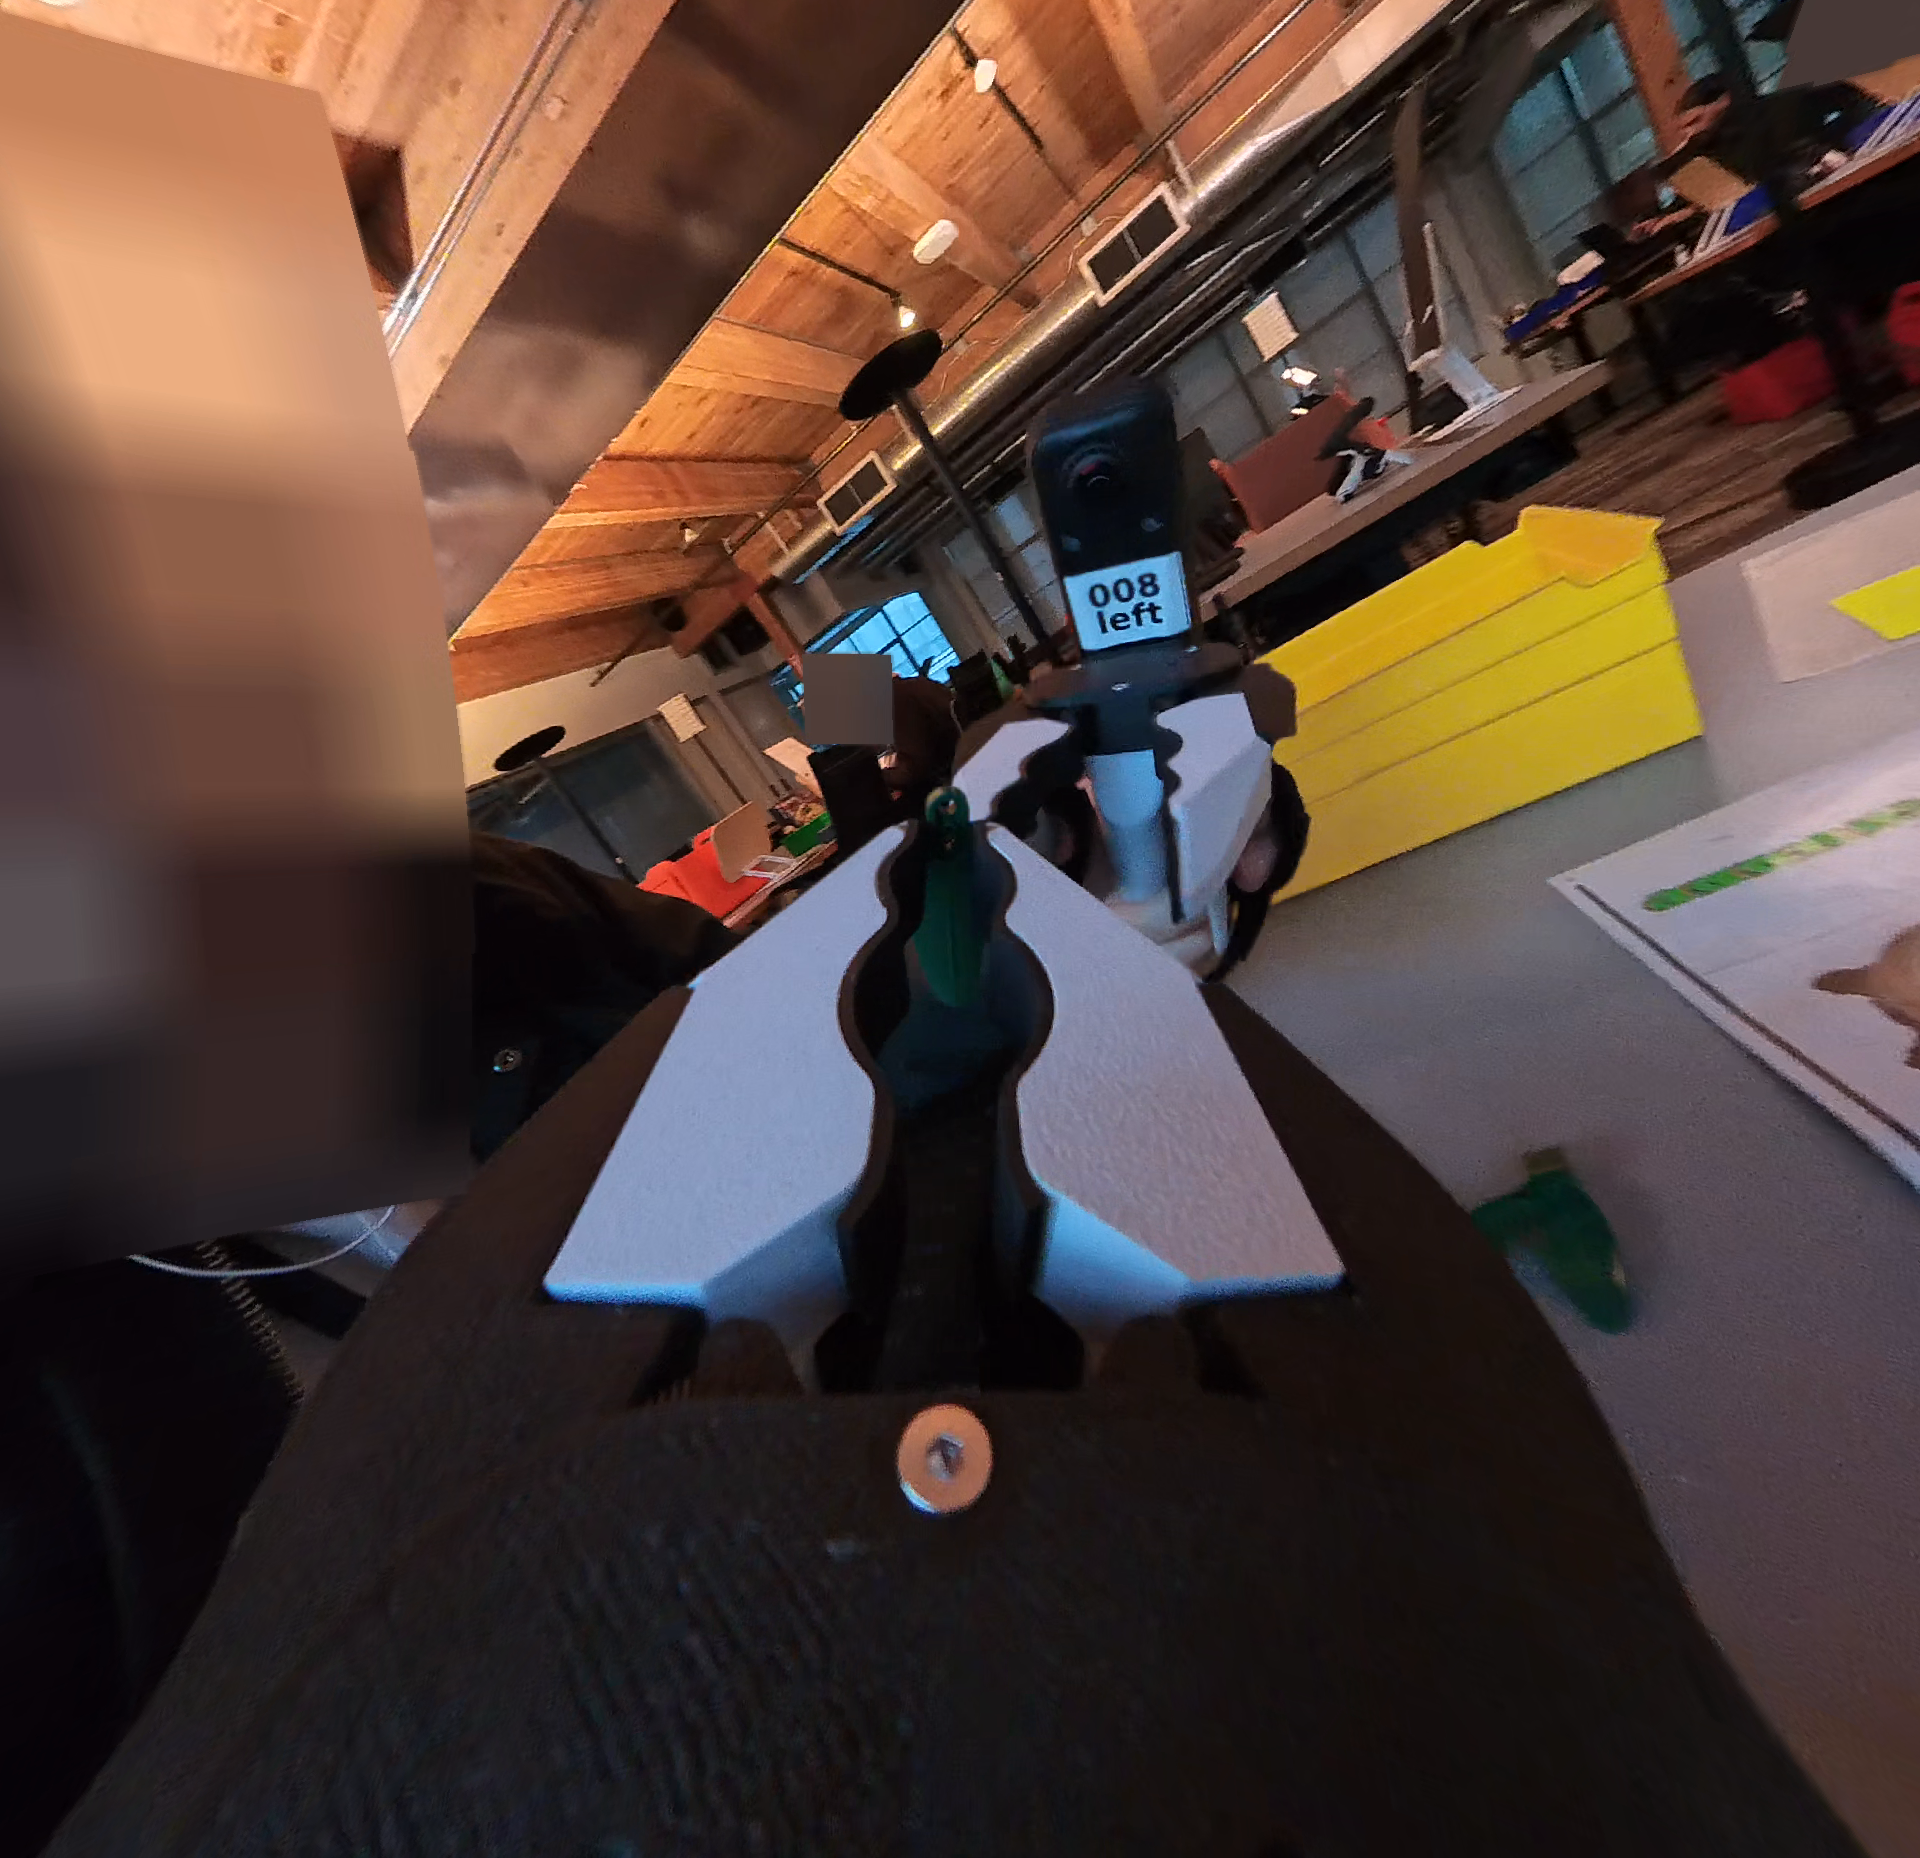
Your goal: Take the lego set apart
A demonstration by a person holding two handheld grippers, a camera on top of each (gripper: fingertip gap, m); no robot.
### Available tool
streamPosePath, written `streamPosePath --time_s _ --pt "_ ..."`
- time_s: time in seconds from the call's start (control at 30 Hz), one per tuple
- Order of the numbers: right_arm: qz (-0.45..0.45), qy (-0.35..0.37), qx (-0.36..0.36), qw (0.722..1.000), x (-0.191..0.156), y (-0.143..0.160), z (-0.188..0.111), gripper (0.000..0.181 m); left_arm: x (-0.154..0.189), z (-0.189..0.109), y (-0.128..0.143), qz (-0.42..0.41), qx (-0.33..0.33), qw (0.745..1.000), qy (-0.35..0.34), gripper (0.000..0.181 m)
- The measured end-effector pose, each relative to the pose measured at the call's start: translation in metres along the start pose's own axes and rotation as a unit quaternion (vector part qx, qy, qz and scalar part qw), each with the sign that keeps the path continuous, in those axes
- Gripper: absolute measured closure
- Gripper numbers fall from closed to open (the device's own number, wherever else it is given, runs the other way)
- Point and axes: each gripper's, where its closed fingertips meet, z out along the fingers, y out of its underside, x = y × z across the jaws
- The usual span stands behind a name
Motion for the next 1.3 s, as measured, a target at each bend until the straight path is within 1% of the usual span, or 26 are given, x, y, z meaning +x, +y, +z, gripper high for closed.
streamPosePath --time_s 0.07,0.13,0.2,0.37,0.5,0.6,0.63,0.73,0.77,0.8,0.83,0.9,1.03,1.1,1.2,1.3 --pt "0.008 -0.005 -0.011 1.0 0.0 0.005 0.003 0.175 0.01 0.004 -0.003 0.01 0.022 0.999 0.028 0.147" --pt "0.013 -0.006 -0.019 1.0 0.002 0.009 0.005 0.175 0.016 0.003 -0.005 0.01 0.034 0.998 0.043 0.168" --pt "0.021 -0.007 -0.017 1.0 0.004 0.009 0.005 0.175 0.016 0.002 -0.004 0.008 0.033 0.998 0.046 0.171" --pt "0.021 -0.009 -0.014 1.0 0.005 0.01 0.007 0.174 0.017 0.001 -0.002 0.012 0.027 0.998 0.055 0.173" --pt "0.022 -0.005 0.009 1.0 0.006 0.003 0.004 0.165 0.018 0.002 0.001 -0.005 0.022 0.998 0.064 0.176" --pt "0.023 0.0 0.016 1.0 0.008 0.0 0.001 0.161 0.018 0.0 -0.003 -0.018 0.036 0.997 0.07 0.176" --pt "0.015 0.012 0.006 1.0 0.01 0.002 0.001 0.159 0.016 0.0 -0.004 -0.023 0.038 0.997 0.066 0.176" --pt "-0.034 0.066 -0.057 0.996 0.019 0.018 0.004 0.156 0.002 -0.003 -0.003 -0.025 0.037 0.999 0.026 0.176" --pt "-0.058 0.094 -0.069 0.992 0.025 0.02 0.004 0.158 -0.002 -0.003 -0.001 -0.024 0.033 0.999 0.015 0.176" --pt "-0.085 0.121 -0.075 0.986 0.03 0.019 0.002 0.166 -0.004 -0.003 0.0 -0.023 0.031 0.999 0.007 0.176" --pt "-0.106 0.14 -0.077 0.982 0.033 0.018 0.001 0.168 -0.007 -0.003 -0.001 -0.023 0.032 0.999 -0.003 0.176" --pt "-0.125 0.157 -0.099 0.975 0.035 0.021 -0.001 0.176 -0.011 -0.003 0.002 -0.024 0.023 0.999 -0.016 0.176" --pt "-0.141 0.186 -0.119 0.965 0.041 0.024 -0.004 0.176 -0.018 -0.002 0.007 -0.024 0.013 0.999 -0.033 0.176" --pt "-0.152 0.214 -0.125 0.957 0.046 0.022 -0.007 0.181 -0.018 -0.002 0.005 -0.024 0.019 0.999 -0.034 0.176" --pt "-0.158 0.222 -0.111 0.956 0.042 0.015 -0.008 0.181 -0.016 -0.005 0.0 -0.024 0.035 0.999 -0.029 0.175" --pt "-0.134 0.214 -0.092 0.963 0.041 0.011 -0.011 0.181 -0.016 -0.006 0.003 -0.026 0.023 0.999 -0.025 0.175"
